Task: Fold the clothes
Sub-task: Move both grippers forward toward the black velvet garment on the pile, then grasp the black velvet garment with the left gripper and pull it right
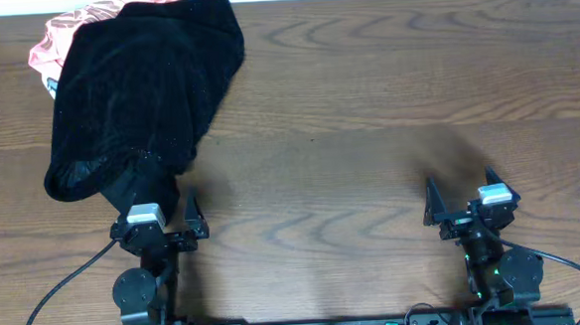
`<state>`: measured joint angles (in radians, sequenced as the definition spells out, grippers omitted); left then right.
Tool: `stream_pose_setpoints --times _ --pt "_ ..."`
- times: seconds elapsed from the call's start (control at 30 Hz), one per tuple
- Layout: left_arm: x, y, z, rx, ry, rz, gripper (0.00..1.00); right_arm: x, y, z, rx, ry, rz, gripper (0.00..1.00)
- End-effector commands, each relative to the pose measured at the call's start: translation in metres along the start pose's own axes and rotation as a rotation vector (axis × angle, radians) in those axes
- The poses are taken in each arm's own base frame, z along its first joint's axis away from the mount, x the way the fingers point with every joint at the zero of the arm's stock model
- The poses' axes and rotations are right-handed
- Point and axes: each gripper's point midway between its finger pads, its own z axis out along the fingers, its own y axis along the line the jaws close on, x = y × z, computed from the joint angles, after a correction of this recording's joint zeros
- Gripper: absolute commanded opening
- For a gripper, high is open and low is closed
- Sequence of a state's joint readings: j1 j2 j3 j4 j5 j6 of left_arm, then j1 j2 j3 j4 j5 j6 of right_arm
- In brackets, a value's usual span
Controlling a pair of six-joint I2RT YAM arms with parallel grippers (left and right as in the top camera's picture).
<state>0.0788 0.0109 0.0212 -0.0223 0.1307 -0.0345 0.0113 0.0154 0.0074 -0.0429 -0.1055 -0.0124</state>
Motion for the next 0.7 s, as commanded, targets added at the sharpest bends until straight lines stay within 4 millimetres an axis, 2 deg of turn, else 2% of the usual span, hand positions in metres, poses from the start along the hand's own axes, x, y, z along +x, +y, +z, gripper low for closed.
stream_pose_setpoints --times 0.0,0.13,0.27,0.4,0.53,0.67 --pt "0.009 -0.004 0.001 0.031 0.021 -0.031 0.98 -0.012 -0.001 0.000 0.005 -0.051 -0.012 0.99" --pt "-0.017 -0.031 -0.007 0.174 -0.011 -0.078 0.98 -0.029 0.016 -0.003 -0.096 -0.101 0.001 0.99" --pt "-0.036 -0.027 -0.008 0.125 0.068 -0.097 0.98 -0.033 0.024 -0.001 -0.146 -0.062 0.039 0.99" --pt "-0.062 -0.029 0.004 0.110 0.164 -0.120 0.98 -0.047 0.033 0.008 -0.204 0.006 0.059 0.99" --pt "-0.088 -0.031 0.027 0.089 0.319 -0.184 0.98 -0.074 0.044 0.031 -0.289 0.113 0.087 0.99" --pt "-0.099 -0.031 0.043 0.054 0.526 -0.214 0.98 -0.095 0.056 0.062 -0.381 0.263 0.138 0.99"
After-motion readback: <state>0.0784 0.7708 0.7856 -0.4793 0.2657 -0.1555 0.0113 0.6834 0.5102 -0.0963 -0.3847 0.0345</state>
